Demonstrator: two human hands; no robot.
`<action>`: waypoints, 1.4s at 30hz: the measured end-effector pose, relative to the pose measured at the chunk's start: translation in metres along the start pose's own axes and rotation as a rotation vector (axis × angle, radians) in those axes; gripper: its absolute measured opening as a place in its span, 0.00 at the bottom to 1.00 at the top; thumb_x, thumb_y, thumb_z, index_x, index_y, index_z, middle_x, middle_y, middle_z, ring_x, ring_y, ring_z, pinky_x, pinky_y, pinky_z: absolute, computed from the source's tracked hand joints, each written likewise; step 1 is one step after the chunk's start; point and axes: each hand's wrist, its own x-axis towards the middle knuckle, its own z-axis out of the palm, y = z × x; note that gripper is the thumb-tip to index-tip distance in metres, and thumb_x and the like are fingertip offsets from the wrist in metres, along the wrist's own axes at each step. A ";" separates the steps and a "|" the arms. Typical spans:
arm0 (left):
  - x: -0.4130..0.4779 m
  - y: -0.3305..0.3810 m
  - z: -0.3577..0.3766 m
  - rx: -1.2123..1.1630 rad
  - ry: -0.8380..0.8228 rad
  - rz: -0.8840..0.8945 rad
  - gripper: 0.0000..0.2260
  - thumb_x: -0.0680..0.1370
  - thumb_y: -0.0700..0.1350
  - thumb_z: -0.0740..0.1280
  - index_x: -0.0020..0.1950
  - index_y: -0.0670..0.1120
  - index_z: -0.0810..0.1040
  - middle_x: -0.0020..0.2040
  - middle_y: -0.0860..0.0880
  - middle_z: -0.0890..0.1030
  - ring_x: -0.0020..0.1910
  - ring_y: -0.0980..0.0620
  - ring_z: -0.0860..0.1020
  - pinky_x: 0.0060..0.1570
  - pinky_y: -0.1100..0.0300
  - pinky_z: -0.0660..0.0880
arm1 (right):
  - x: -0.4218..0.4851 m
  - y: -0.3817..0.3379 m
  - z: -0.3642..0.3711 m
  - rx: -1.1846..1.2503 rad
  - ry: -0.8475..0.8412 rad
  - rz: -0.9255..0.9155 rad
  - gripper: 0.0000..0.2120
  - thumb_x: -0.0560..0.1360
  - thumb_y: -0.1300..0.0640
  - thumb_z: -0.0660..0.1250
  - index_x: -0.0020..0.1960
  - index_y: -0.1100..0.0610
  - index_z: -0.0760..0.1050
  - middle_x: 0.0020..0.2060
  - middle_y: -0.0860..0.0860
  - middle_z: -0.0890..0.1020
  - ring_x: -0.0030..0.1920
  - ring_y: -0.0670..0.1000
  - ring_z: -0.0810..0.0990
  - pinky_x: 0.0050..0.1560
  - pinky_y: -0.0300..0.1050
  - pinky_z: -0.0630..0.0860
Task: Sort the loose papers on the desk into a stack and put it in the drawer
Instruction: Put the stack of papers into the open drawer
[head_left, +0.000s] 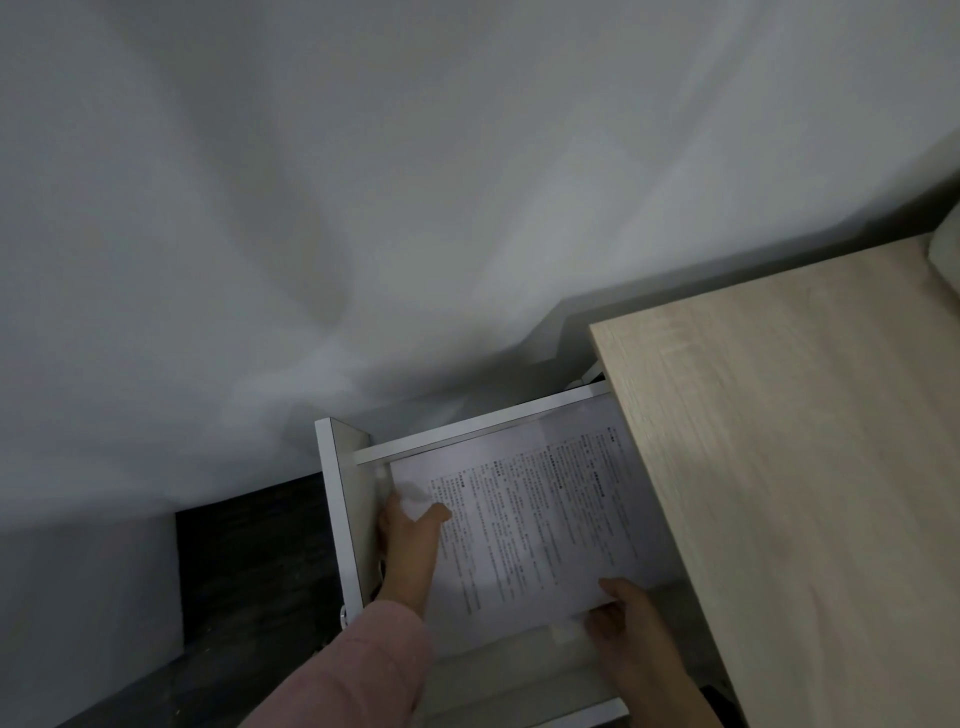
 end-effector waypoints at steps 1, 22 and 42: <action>0.000 0.000 0.000 -0.002 -0.001 0.000 0.26 0.69 0.42 0.67 0.67 0.46 0.67 0.63 0.46 0.72 0.58 0.45 0.72 0.55 0.55 0.68 | 0.002 0.001 -0.002 0.012 0.007 0.004 0.09 0.75 0.67 0.59 0.54 0.59 0.72 0.38 0.54 0.74 0.36 0.51 0.70 0.38 0.41 0.69; -0.073 0.042 -0.050 0.674 0.123 0.609 0.29 0.77 0.42 0.63 0.75 0.47 0.55 0.77 0.48 0.49 0.76 0.49 0.49 0.74 0.53 0.51 | -0.098 -0.055 -0.009 -0.839 -0.179 -0.825 0.15 0.77 0.66 0.61 0.62 0.57 0.73 0.57 0.49 0.77 0.59 0.48 0.75 0.54 0.28 0.68; -0.104 0.044 0.047 0.279 -0.317 0.179 0.28 0.73 0.58 0.66 0.70 0.54 0.61 0.55 0.55 0.74 0.54 0.54 0.75 0.59 0.53 0.72 | -0.031 -0.085 -0.076 -1.448 0.443 -1.478 0.24 0.77 0.55 0.50 0.72 0.55 0.65 0.71 0.58 0.67 0.73 0.53 0.59 0.75 0.47 0.47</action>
